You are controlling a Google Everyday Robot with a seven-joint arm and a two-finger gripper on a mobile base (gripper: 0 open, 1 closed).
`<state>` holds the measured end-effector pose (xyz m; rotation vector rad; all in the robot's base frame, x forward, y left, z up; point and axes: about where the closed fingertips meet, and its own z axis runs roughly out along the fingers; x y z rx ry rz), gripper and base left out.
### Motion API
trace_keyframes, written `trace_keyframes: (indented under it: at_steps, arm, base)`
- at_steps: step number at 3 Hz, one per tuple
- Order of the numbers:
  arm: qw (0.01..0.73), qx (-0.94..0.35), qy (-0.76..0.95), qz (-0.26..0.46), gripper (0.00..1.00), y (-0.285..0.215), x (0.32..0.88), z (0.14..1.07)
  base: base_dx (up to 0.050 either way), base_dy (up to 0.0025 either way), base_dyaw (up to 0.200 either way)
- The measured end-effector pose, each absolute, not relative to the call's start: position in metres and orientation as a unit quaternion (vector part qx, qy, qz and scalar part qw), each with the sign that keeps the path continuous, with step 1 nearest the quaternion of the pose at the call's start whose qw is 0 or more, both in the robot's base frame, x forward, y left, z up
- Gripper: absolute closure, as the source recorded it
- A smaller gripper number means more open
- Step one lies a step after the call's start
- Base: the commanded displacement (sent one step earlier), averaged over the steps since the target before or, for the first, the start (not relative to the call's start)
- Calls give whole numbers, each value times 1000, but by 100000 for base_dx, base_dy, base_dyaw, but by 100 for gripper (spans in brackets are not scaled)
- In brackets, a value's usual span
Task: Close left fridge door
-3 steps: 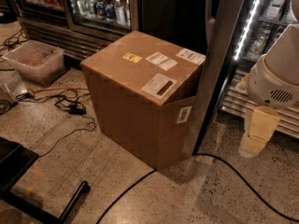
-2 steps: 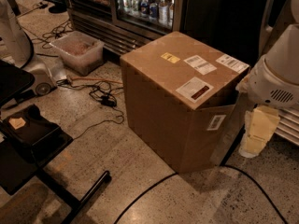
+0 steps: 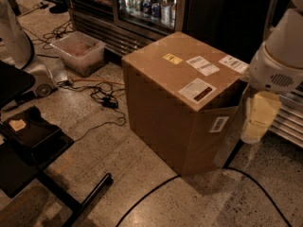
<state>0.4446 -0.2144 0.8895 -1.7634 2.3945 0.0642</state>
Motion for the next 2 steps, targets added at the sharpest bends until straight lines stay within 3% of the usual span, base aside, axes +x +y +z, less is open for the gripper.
trace_keyframes:
  at_steps: [1, 2]
  arm:
    - [86, -582, 809, -1, 0, -219, 481, 914]
    - [86, -582, 809, -1, 0, -219, 481, 914]
  base:
    - [0, 0, 0]
    - [0, 0, 19398]
